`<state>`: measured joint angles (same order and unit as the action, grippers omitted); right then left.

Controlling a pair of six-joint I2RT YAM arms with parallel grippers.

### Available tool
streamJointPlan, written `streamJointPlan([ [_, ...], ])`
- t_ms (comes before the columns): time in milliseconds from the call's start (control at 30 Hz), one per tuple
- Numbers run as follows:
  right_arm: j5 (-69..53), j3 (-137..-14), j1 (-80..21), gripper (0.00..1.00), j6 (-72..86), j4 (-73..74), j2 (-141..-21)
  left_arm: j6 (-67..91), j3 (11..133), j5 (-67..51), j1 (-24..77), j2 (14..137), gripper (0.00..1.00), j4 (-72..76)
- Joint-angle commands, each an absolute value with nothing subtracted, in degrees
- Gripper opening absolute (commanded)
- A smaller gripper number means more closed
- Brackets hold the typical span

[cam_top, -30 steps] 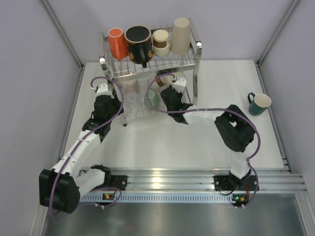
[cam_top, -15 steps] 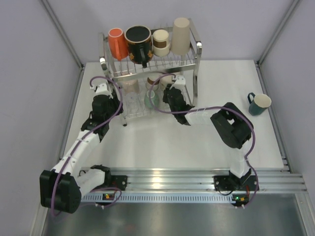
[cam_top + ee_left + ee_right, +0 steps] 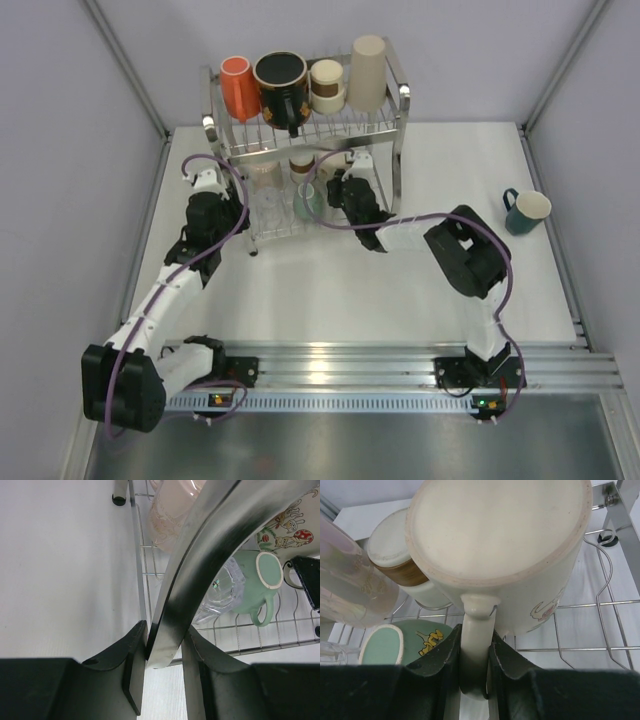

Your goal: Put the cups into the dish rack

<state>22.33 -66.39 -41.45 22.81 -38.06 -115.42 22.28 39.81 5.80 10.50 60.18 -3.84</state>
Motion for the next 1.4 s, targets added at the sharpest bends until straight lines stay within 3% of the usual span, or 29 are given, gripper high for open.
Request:
streamJointPlan([
  [0,20.6,-70.0,-40.6,0.00,21.6,-44.3,-116.0,25.8,39.6,5.7,9.6,61.8,0.00,1.8],
  [300,27.3,-76.5,-39.3,0.01,20.7,-31.9,-117.6,25.7,40.3,6.4,9.3,61.3,0.00,0.8],
  [500,29.5,-77.0,-38.8,0.17,20.9,-29.7,-118.0,26.9,41.0,5.7,9.1,61.9,0.00,0.9],
  [533,28.7,-76.7,-38.5,0.20,20.5,-30.3,-118.0,26.9,41.0,5.6,9.1,62.0,0.00,0.9],
  [567,28.0,-76.4,-38.3,0.30,20.2,-30.8,-117.3,26.8,41.1,5.4,9.1,62.1,0.00,0.8],
  [767,20.1,-72.5,-38.4,0.47,16.0,-32.5,-111.6,25.8,41.4,4.7,9.1,61.9,0.00,-1.8],
  [1100,7.5,-57.8,-40.0,0.47,17.7,-31.1,-96.4,27.2,40.8,3.1,9.0,59.6,0.00,-4.3],
  [1267,6.9,-48.5,-40.6,0.39,22.2,-32.5,-85.7,27.2,40.5,2.8,9.0,59.0,0.00,-6.3],
  [1367,7.5,-38.9,-41.3,0.41,27.6,-35.1,-79.7,27.7,40.2,2.3,9.0,58.0,0.00,-7.5],
])
